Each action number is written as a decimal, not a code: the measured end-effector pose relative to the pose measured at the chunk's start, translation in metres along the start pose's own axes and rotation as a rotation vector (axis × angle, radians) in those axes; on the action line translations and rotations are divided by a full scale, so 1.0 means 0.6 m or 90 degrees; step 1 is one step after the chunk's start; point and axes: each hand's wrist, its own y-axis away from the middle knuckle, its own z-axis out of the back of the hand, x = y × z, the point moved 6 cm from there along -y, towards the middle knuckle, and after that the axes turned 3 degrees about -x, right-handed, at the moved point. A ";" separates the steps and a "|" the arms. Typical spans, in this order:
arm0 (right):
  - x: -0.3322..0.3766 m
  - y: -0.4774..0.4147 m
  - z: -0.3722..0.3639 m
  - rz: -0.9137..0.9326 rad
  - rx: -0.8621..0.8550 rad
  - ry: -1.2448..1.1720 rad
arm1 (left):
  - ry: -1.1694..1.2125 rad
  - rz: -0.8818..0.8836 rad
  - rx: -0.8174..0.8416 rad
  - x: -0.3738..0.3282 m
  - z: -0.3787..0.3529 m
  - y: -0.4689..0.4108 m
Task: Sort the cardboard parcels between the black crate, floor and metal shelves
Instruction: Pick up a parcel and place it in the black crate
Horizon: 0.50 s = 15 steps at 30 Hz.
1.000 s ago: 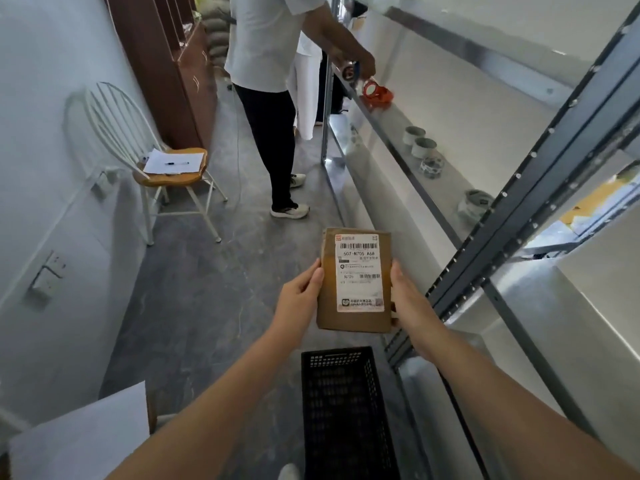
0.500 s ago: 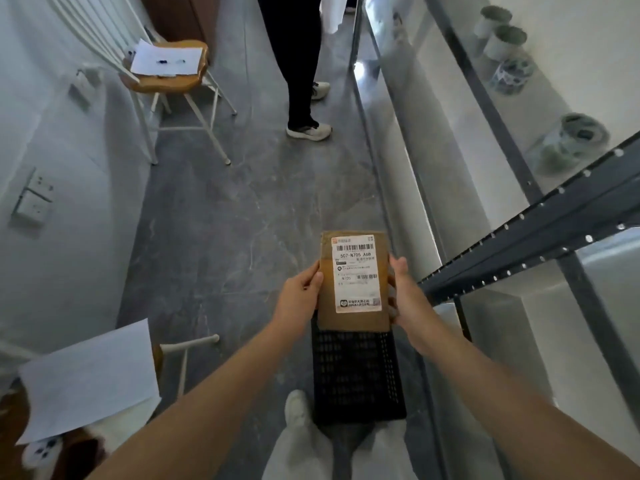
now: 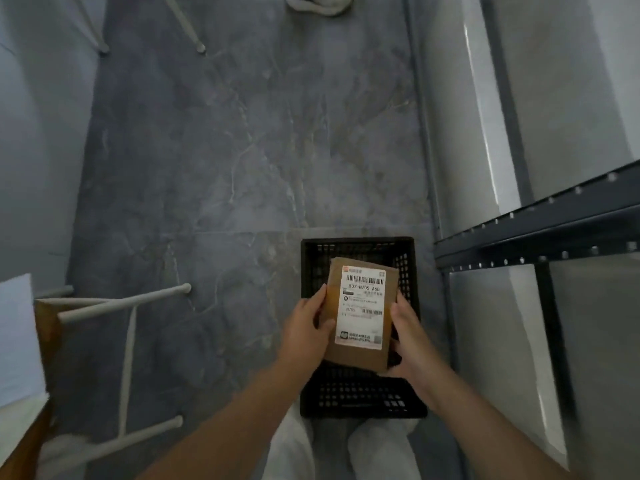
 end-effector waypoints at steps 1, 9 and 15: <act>-0.026 -0.032 0.006 -0.014 -0.014 0.002 | -0.008 0.005 0.011 0.026 -0.020 -0.022; -0.183 -0.276 -0.004 -0.071 -0.081 -0.068 | -0.014 0.003 0.007 0.158 -0.181 -0.191; -0.174 -0.472 -0.034 0.023 -0.062 -0.010 | -0.110 -0.143 -0.013 0.205 -0.212 -0.368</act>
